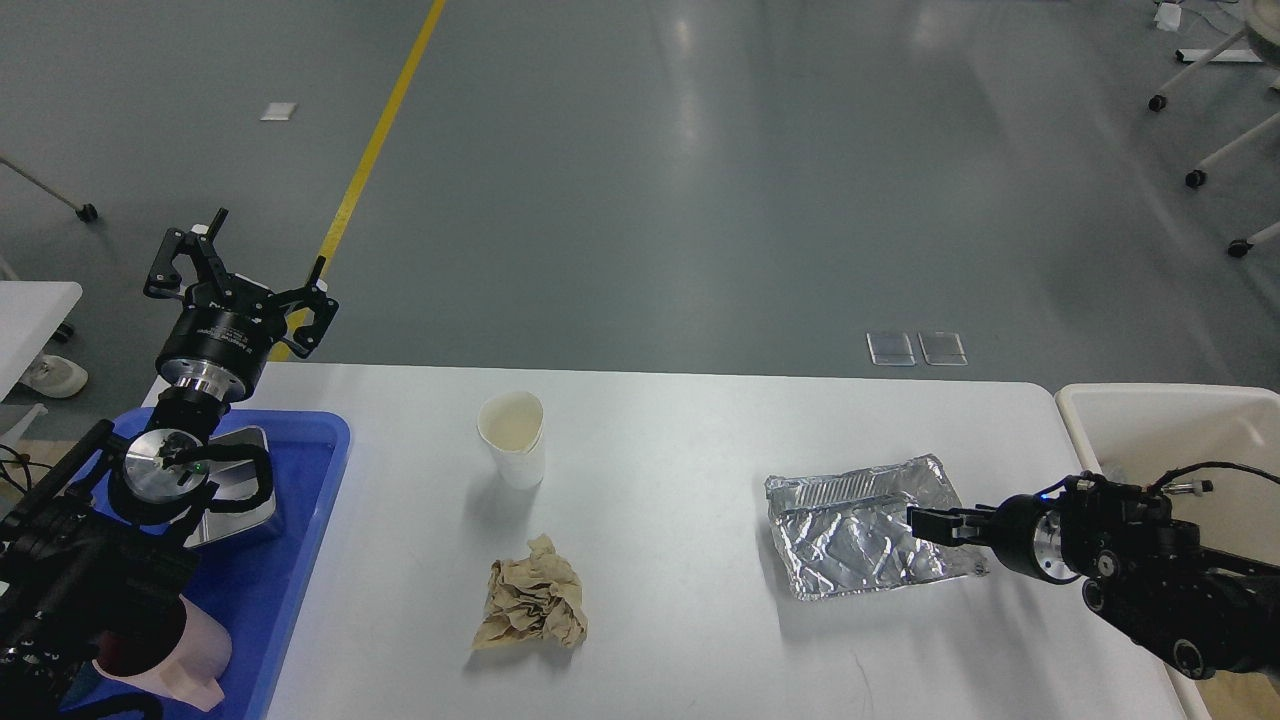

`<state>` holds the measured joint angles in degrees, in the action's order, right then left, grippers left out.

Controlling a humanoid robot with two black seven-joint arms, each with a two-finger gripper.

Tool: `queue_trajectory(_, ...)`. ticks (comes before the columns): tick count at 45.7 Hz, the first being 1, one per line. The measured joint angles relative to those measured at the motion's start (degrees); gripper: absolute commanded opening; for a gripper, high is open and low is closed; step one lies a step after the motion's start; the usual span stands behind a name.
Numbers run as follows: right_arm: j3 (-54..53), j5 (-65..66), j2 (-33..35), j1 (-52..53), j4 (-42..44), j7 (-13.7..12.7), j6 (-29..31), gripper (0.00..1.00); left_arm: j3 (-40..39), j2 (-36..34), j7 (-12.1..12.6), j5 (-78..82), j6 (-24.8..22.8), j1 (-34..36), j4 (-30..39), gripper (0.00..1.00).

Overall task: Tidy desktop
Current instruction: 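Reach the right gripper to the foil tray edge and grasp it, then lift the foil tray with the right gripper off the table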

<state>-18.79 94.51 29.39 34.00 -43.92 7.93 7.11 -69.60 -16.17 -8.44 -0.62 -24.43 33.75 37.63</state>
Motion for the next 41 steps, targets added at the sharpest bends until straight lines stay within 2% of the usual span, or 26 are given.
queue_trajectory(4,1.9,0.1,-0.6,0.0,1.0,0.0,-1.5,0.5,0.0,0.0,0.0,0.0,0.0,0.0,0.0,0.97)
queue_trajectory(6,2.4,0.1,-1.2,0.0,1.7,0.0,-2.3,0.34,0.0,0.0,0.0,0.0,0.0,0.0,0.0,0.97)
queue_trajectory(7,2.5,0.1,-1.5,0.0,2.1,0.0,-2.7,0.32,0.0,0.0,0.0,0.0,0.0,0.0,0.0,0.97)
queue_trajectory(15,2.6,-0.8,-2.5,-0.1,3.8,0.0,-3.4,0.3,0.0,0.0,0.0,0.0,0.0,0.0,0.0,0.97)
queue_trajectory(16,2.5,-0.8,-2.5,-0.1,3.8,0.0,-3.4,0.25,0.0,0.0,0.0,0.0,0.0,0.0,0.0,0.97)
queue_trajectory(17,2.4,-0.9,-2.5,-0.1,3.9,0.0,-3.5,0.13,0.0,0.0,0.0,0.0,0.0,0.0,0.0,0.97)
queue_trajectory(20,2.2,-1.3,-2.6,-0.1,3.9,0.0,-3.5,0.0,0.0,-0.2,0.0,0.0,0.0,0.0,0.0,0.97)
queue_trajectory(41,2.0,-6.3,-2.1,0.5,1.4,0.0,0.5,0.0,0.1,-0.3,0.0,0.0,-0.1,-0.1,0.0,0.97)
